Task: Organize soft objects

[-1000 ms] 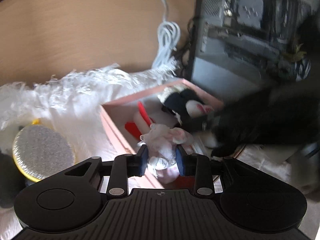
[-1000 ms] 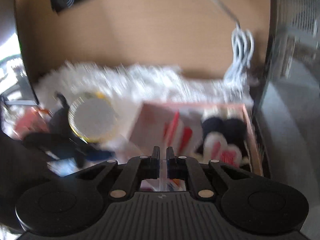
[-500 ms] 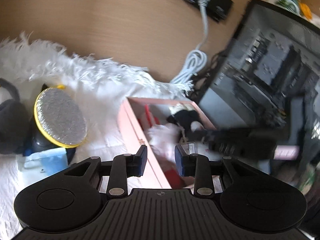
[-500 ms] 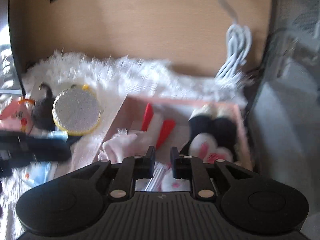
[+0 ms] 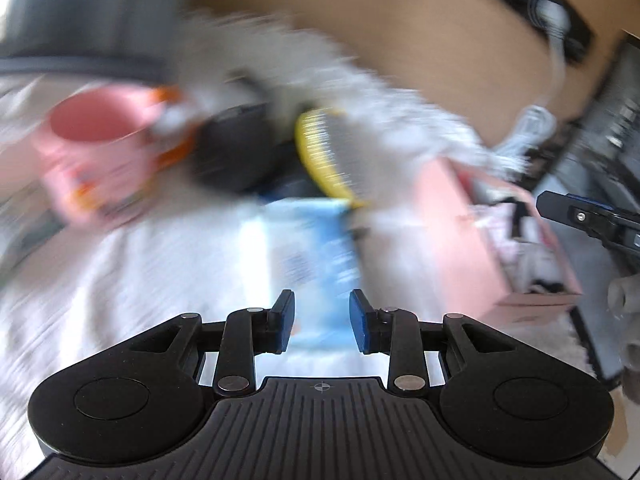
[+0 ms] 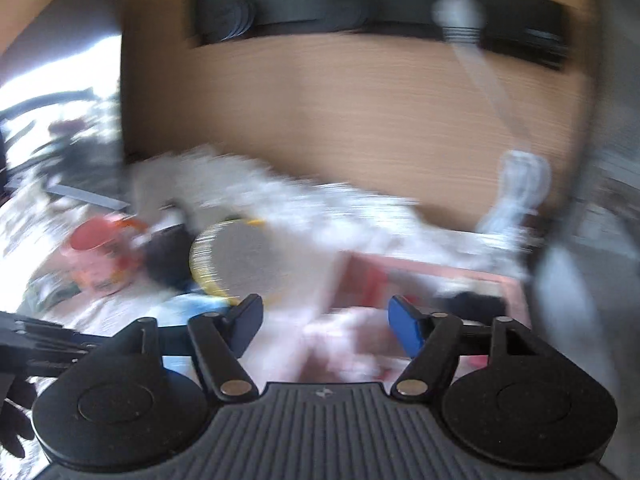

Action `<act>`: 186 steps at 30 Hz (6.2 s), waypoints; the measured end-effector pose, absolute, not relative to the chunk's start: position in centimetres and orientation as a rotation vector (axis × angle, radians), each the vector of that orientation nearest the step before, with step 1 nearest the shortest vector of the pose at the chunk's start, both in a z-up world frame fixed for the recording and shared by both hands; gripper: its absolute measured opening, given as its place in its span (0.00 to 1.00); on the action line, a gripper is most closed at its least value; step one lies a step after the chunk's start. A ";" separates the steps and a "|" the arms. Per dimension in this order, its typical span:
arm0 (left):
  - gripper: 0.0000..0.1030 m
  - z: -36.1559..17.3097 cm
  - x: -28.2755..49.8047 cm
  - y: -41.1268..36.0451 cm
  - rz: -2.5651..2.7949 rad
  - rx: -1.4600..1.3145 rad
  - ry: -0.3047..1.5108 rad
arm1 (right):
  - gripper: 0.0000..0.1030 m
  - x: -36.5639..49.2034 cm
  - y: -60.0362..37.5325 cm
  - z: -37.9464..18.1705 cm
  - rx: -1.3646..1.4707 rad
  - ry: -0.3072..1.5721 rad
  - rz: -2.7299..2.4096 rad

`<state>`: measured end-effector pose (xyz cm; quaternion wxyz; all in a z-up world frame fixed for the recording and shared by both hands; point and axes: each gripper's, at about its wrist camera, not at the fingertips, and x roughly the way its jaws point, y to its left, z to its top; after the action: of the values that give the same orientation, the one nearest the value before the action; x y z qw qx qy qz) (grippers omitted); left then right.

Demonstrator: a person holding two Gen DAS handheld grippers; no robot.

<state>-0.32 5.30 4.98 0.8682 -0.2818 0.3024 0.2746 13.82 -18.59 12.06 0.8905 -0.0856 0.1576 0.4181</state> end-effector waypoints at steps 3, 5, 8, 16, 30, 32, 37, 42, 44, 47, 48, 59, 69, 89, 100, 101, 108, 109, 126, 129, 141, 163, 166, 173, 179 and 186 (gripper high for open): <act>0.32 4.6 -3.5 5.9 0.653 -0.643 0.624 | 0.70 11.5 -14.6 11.7 -0.247 0.325 0.972; 0.32 4.6 -5.4 5.8 0.683 -0.671 0.608 | 0.70 10.2 -11.1 11.4 -0.314 0.311 1.010; 0.32 4.2 -7.8 5.3 0.704 -0.694 0.601 | 0.70 9.8 -5.8 10.6 -0.399 0.296 1.006; 0.32 2.8 -11.9 3.9 0.723 -0.737 0.622 | 0.34 10.5 5.4 6.1 -0.638 0.230 0.842; 0.32 3.2 -6.4 3.5 0.557 -0.645 0.646 | 0.14 12.5 -11.7 14.1 -0.254 0.435 1.056; 0.32 3.6 -5.0 3.4 0.530 -0.609 0.645 | 0.14 11.8 -15.2 14.1 -0.154 0.518 1.108; 0.32 4.5 -1.8 4.1 0.537 -0.534 0.638 | 0.14 10.7 -21.5 10.3 0.033 0.740 1.134; 0.32 6.6 0.9 7.2 0.578 -0.414 0.600 | 0.19 10.7 -26.5 6.0 0.155 0.858 1.007; 0.32 7.8 2.2 8.7 0.608 -0.306 0.574 | 0.25 10.8 -28.0 5.2 0.159 0.864 0.936; 0.32 8.7 4.4 10.9 0.637 -0.147 0.585 | 0.38 10.4 -29.7 4.3 0.102 0.813 0.802; 0.33 8.7 5.1 11.5 0.632 -0.110 0.609 | 0.38 10.2 -30.1 4.2 0.089 0.800 0.775; 0.47 6.5 11.0 16.3 0.588 0.011 0.810 | 0.56 8.8 -29.8 3.0 -0.046 0.711 0.723; 0.75 4.5 12.6 17.9 0.546 -0.026 0.908 | 0.73 9.1 -27.9 1.3 -0.130 0.667 0.677; 0.67 8.1 3.7 11.0 0.526 -0.063 0.752 | 0.95 10.5 -28.1 -0.5 -0.036 0.660 0.663; 0.67 7.1 -5.0 8.1 0.557 -0.367 0.735 | 1.00 10.7 -27.7 -0.6 -0.039 0.668 0.673; 0.67 7.0 -5.5 7.7 0.561 -0.381 0.727 | 1.00 10.8 -27.7 -0.6 -0.035 0.674 0.674; 0.67 6.8 -8.0 5.2 0.538 -0.499 0.678 | 1.00 11.3 -27.0 -0.3 -0.097 0.703 0.692; 0.67 6.8 -8.3 4.7 0.530 -0.514 0.669 | 0.98 11.5 -27.0 -0.1 -0.106 0.709 0.704; 0.67 5.4 -7.1 -1.8 0.455 -0.546 0.762 | 0.95 3.1 -20.0 -0.5 -0.624 0.332 0.892; 0.67 5.3 -7.1 -2.3 0.452 -0.534 0.773 | 0.95 4.3 -19.5 -0.8 -0.643 0.379 0.891; 0.67 5.3 -6.7 -3.8 0.436 -0.462 0.809 | 1.00 10.7 -22.2 -1.7 -0.323 0.634 0.867; 0.67 4.9 -6.0 -4.5 0.382 -0.466 0.840 | 1.00 9.7 -22.5 -0.9 -0.289 0.620 0.852; 0.67 4.7 -6.1 -4.4 0.389 -0.470 0.848 | 1.00 10.7 -22.8 -1.3 -0.231 0.661 0.873; 0.67 4.6 -5.7 -4.5 0.383 -0.468 0.857 | 1.00 8.5 -21.8 0.0 -0.406 0.491 0.862; 0.67 4.5 -5.7 -4.5 0.377 -0.467 0.861 | 1.00 12.4 -21.2 -0.5 -0.270 0.638 0.889; 0.67 4.4 -5.4 -4.3 0.374 -0.469 0.866 | 1.00 10.4 -19.8 -1.0 -0.387 0.558 0.897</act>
<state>-5.42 -4.30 4.41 0.8645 -0.2240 0.4131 0.1783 10.39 -19.79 -1.04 0.8459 -0.1833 0.2646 0.4252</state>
